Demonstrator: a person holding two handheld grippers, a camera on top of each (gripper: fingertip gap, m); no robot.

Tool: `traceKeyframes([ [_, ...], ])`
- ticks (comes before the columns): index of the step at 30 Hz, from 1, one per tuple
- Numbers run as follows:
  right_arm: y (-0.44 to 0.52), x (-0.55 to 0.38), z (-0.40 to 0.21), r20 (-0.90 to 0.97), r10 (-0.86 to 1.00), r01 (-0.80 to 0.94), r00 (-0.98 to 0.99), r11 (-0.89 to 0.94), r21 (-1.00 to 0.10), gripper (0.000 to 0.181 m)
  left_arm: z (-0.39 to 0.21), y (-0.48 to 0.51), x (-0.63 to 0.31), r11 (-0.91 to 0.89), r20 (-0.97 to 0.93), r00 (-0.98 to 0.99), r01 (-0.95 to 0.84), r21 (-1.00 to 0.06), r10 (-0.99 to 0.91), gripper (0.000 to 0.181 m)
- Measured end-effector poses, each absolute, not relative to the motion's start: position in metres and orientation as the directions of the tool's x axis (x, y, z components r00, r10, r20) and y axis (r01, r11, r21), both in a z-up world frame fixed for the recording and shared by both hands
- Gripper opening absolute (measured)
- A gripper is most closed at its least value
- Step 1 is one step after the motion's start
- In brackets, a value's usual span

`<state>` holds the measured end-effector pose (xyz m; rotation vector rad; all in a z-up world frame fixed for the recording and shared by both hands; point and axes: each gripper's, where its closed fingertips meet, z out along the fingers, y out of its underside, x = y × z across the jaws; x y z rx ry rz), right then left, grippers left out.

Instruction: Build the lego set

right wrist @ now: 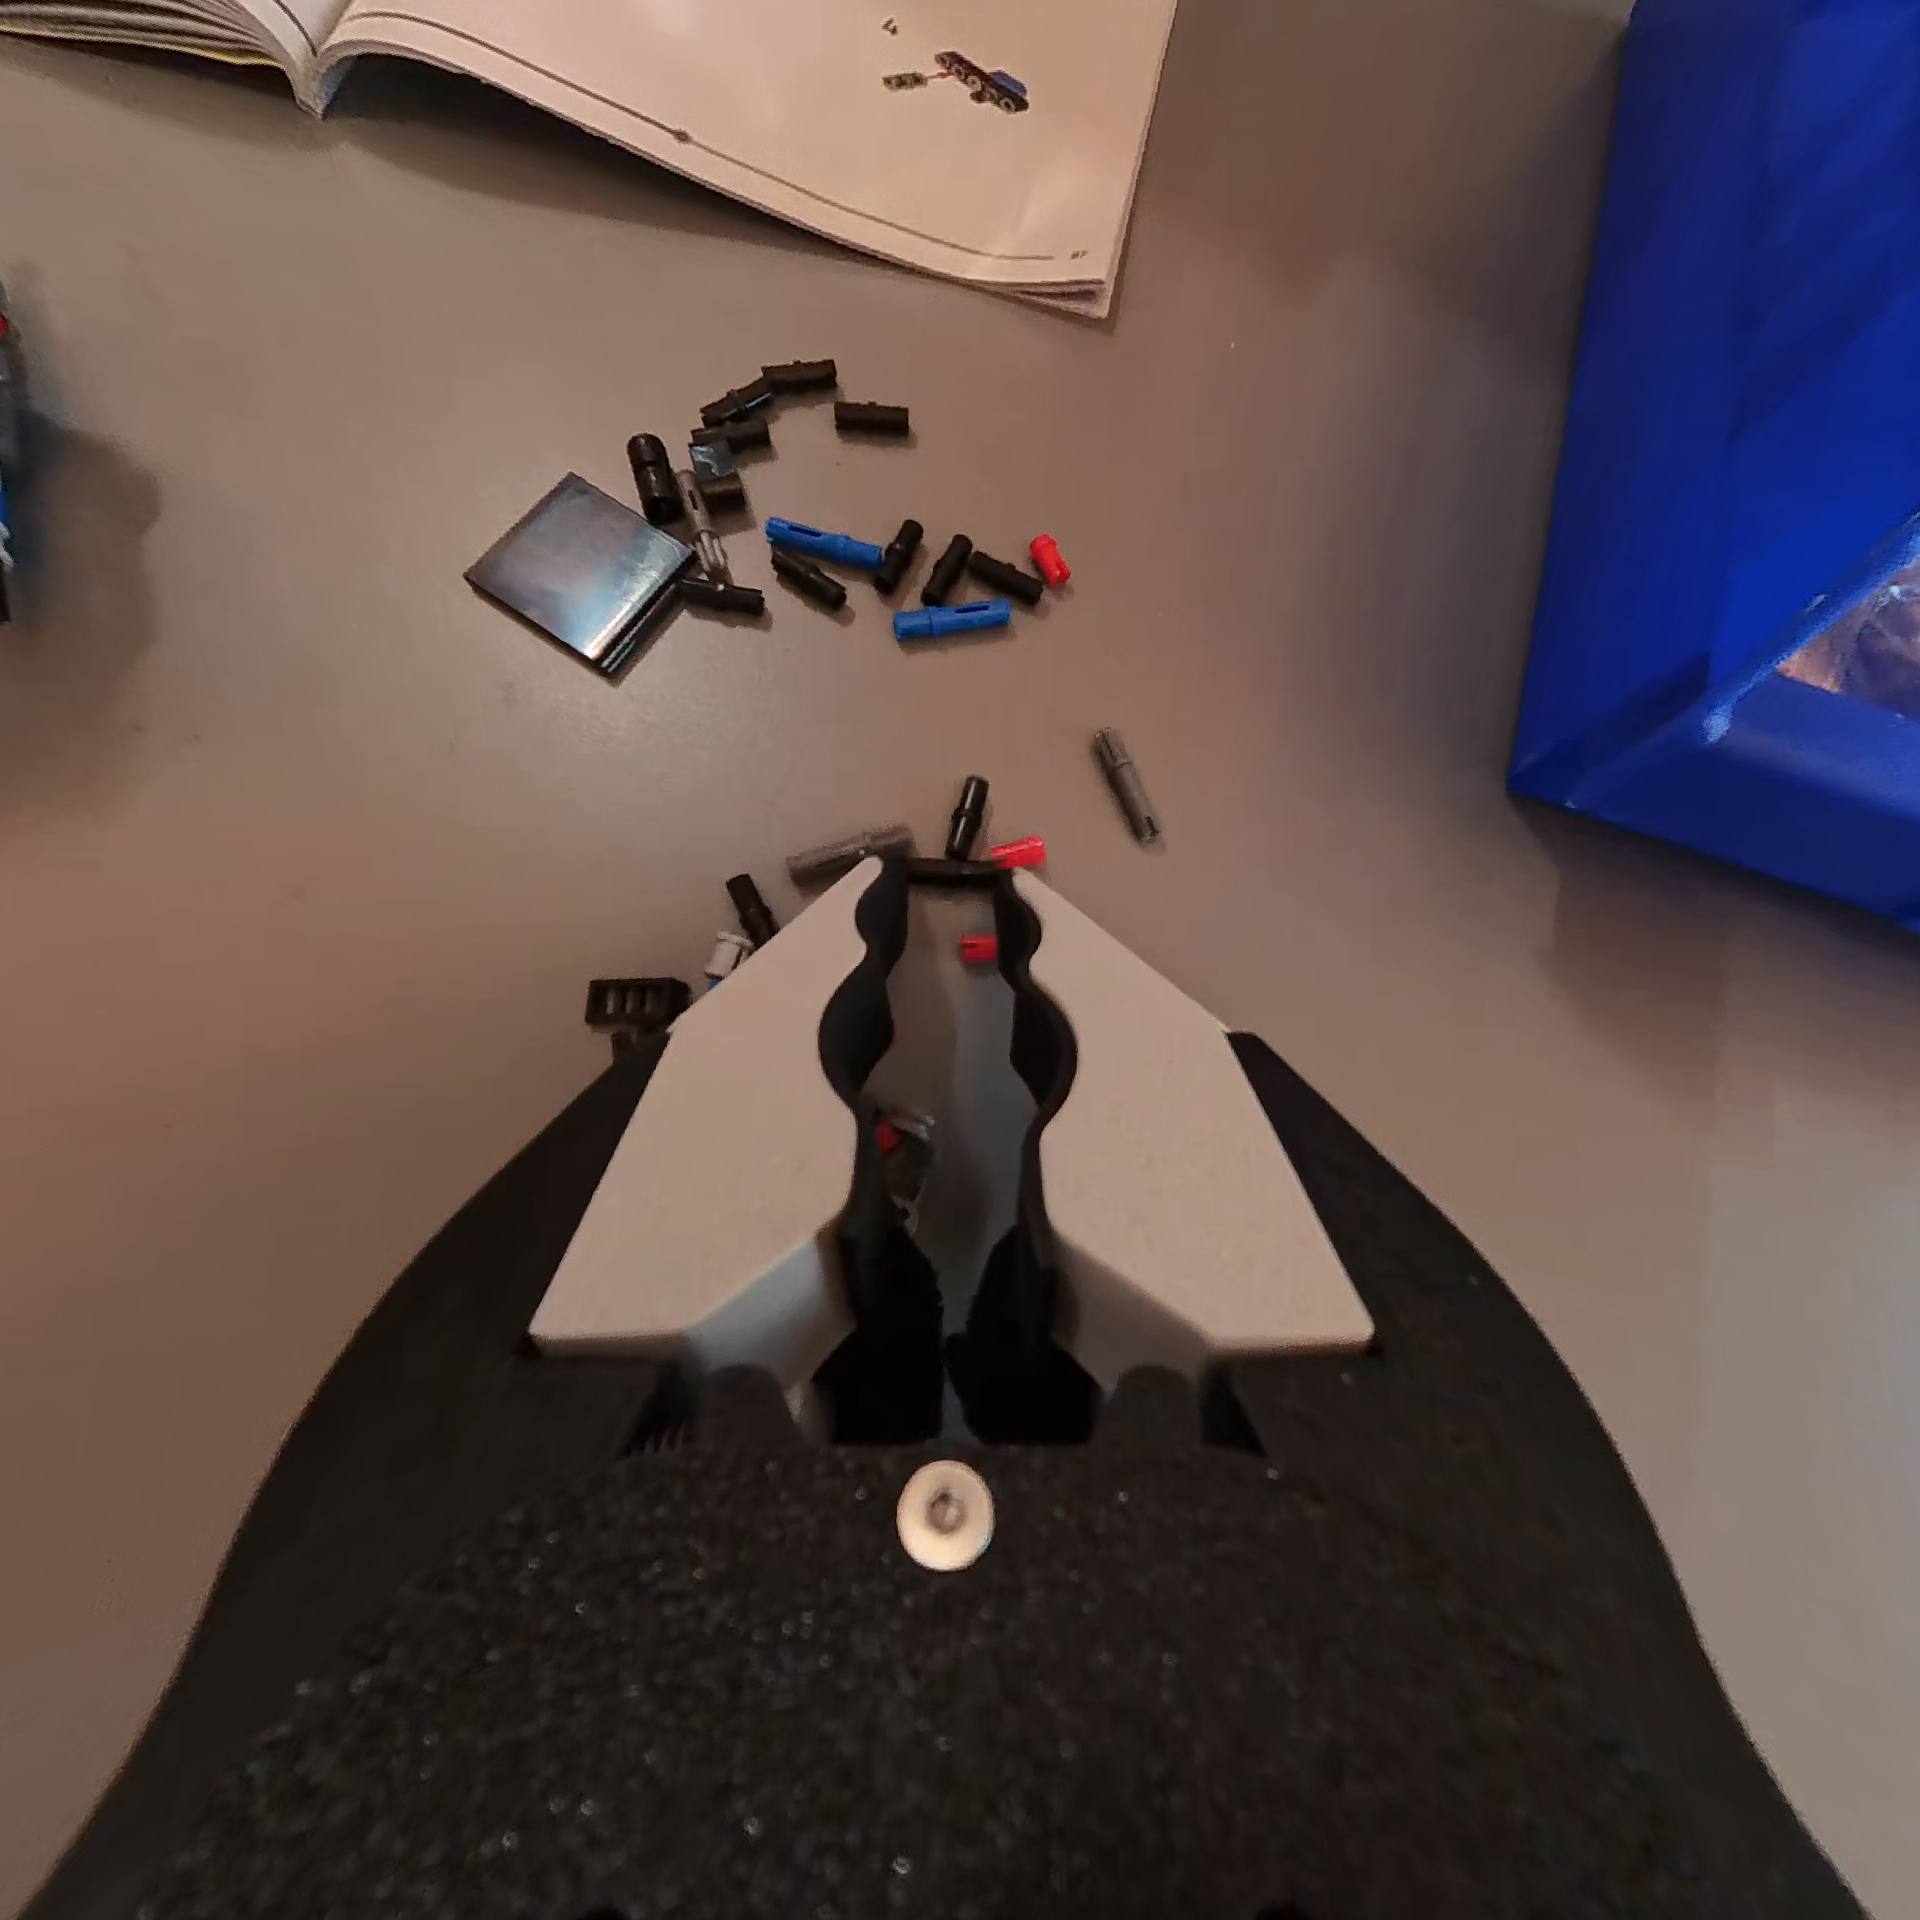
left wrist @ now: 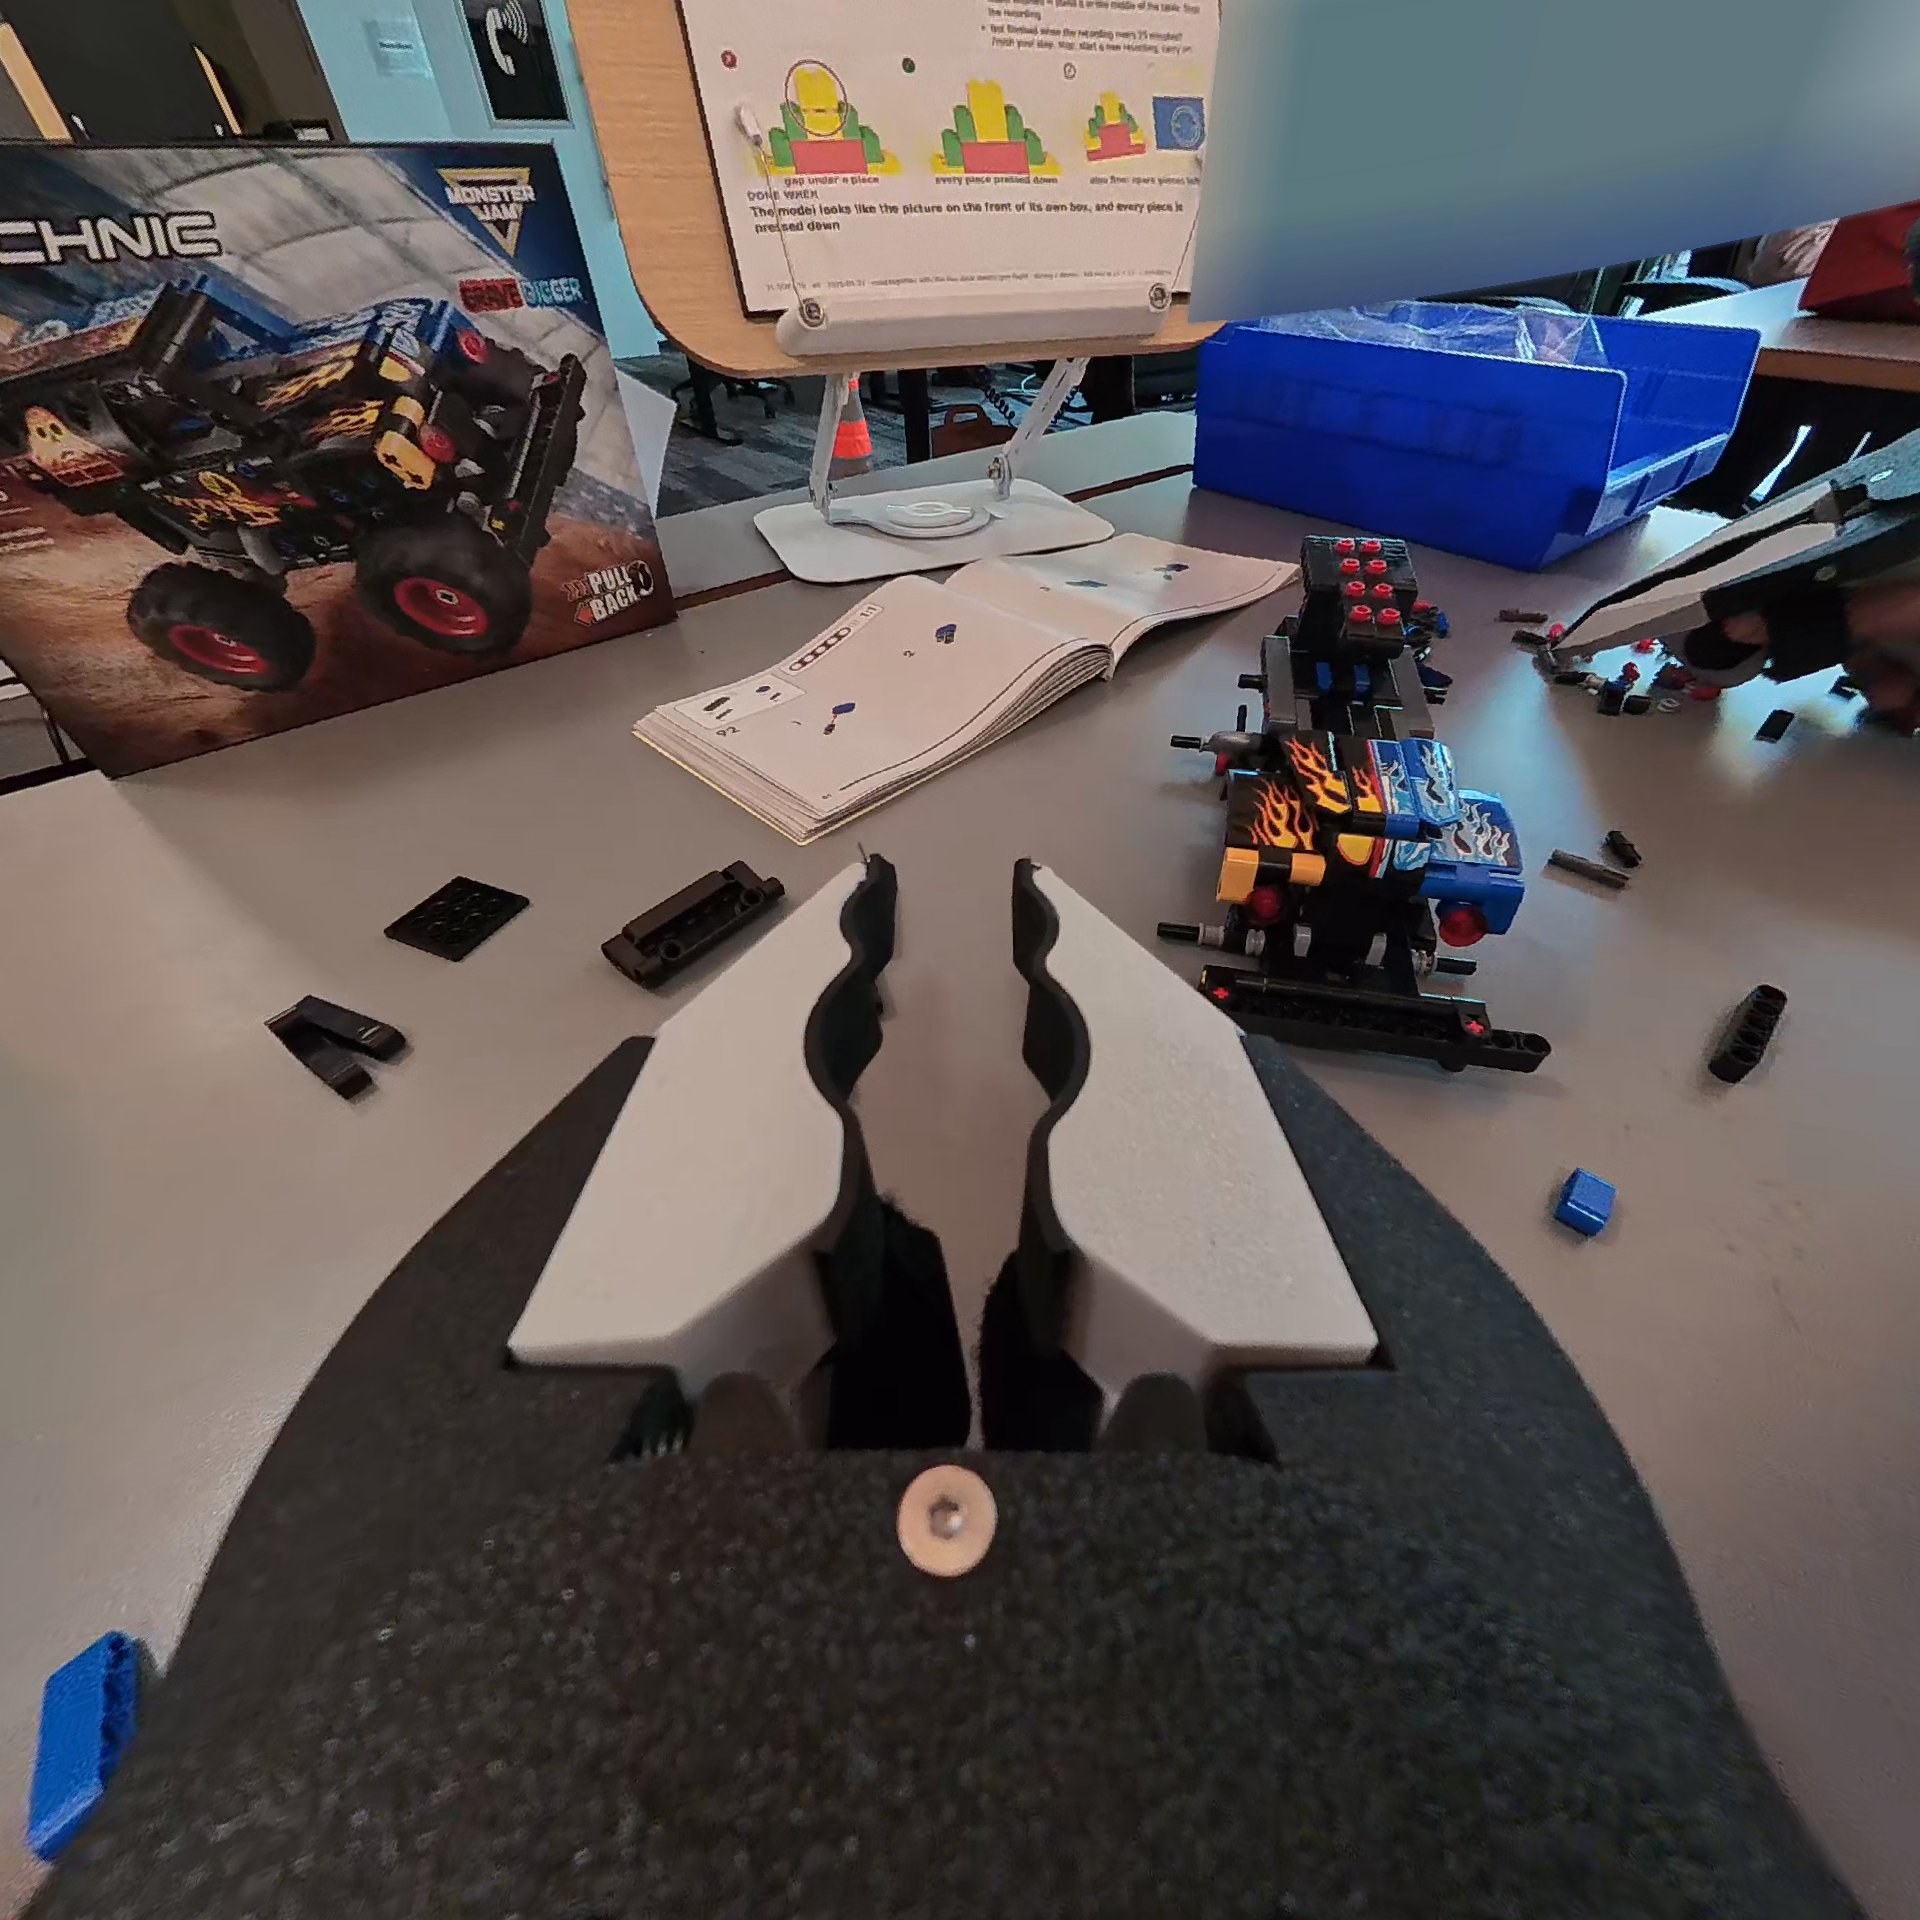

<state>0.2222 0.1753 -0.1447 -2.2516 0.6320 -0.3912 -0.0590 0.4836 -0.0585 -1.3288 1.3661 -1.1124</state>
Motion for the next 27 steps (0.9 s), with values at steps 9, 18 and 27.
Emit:
traceKeyframes([
  [9,0.187,0.198,-0.120,0.084,-0.466,-0.229,0.881,-0.574,-0.786,0.014,-0.058,0.483,-0.060,0.022,-0.019,-0.016,-0.184,-0.983,-1.000,0.020],
  [18,0.237,0.046,-0.123,0.066,0.082,0.102,0.994,-0.615,-0.782,0.014,-0.057,0.481,-0.060,0.043,-0.041,-0.017,-0.178,-0.983,-0.999,0.020],
  [27,0.233,0.034,-0.144,0.050,0.090,0.097,0.995,-0.662,-0.743,0.014,-0.065,0.476,-0.057,0.072,-0.066,-0.035,-0.222,-0.972,-0.997,0.022],
])
